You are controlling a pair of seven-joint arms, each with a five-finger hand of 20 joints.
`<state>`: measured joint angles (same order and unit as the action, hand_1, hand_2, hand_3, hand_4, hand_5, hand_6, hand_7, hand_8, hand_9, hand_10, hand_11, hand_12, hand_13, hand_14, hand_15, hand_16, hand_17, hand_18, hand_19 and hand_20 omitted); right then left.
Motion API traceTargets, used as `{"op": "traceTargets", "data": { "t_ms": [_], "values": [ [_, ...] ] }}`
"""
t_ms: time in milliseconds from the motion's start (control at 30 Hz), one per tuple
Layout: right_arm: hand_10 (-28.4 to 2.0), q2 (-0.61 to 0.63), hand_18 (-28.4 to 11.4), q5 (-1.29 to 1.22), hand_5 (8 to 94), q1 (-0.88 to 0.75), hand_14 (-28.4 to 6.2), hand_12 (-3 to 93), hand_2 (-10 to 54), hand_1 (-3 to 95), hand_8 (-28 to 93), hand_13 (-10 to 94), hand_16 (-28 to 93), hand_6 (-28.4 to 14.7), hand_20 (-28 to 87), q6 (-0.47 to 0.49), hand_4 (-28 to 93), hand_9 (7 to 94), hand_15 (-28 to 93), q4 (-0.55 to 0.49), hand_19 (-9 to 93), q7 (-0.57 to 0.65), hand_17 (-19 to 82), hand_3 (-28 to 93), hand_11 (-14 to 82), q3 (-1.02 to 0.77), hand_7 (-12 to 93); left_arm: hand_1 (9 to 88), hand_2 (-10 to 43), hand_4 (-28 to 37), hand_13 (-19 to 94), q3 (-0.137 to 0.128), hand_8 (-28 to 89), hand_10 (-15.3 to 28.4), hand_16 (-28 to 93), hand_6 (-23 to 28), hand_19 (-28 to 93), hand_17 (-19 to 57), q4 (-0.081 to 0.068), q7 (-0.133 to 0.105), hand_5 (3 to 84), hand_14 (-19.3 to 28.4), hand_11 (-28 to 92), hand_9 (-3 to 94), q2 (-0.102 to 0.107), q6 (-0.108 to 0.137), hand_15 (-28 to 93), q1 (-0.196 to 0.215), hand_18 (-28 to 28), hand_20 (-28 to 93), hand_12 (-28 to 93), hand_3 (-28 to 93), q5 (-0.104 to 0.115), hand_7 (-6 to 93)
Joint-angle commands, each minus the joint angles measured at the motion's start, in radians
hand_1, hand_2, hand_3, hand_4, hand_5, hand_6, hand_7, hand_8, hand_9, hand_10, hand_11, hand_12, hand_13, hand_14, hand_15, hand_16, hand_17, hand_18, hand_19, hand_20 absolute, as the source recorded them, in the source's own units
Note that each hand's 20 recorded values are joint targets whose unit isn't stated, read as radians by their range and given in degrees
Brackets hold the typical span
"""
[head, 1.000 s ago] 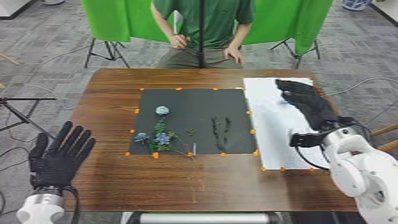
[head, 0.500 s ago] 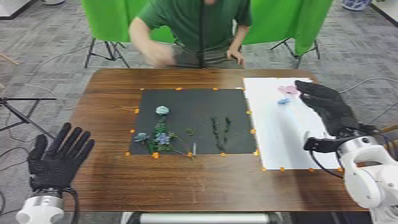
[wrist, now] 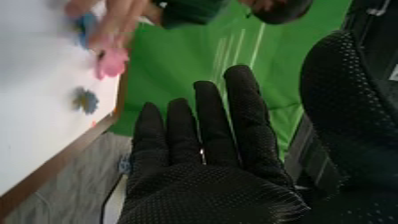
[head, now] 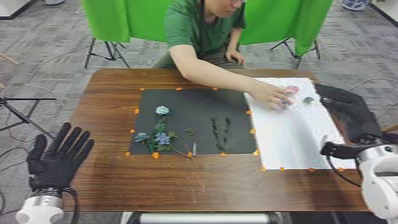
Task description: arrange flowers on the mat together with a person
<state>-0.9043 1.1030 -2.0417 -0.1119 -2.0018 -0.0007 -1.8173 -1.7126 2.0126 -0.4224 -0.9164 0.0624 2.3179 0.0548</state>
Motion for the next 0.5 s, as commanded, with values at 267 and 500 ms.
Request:
{"op": "traceTargets", "data": {
  "t_ms": [267,500],
  "values": [
    [-9.8,-0.095,-6.2,0.041,44.8,-0.094,-6.0,8.9,-9.3,37.2,-13,24,-6,-1.5,16,0.112,-25,39.2,11,-0.022,0,0.022,17,76,4.0,-0.168,16,24.2,11.4,-28.3,29,-0.012,-9,14.0,-7,5.7,25,-2.8,-0.003,0.030,43.7,14.8,15,40.2,-0.008,0.006,28,0.005,11.9,11,8,70,-0.004,9.1],
    [-9.9,-0.023,-7.2,-0.041,45.0,-0.094,-6.9,9.1,-9.1,37.2,-13,25,-5,-1.6,17,-0.006,-25,39.2,12,-0.025,1,0.000,17,76,4.0,-0.067,17,24.4,11.8,-28.3,29,-0.011,-9,14.0,-7,5.8,25,-2.8,0.001,0.024,43.7,14.8,15,40.2,-0.007,0.014,28,0.010,11.9,11,8,70,-0.001,9.1]
  ]
}}
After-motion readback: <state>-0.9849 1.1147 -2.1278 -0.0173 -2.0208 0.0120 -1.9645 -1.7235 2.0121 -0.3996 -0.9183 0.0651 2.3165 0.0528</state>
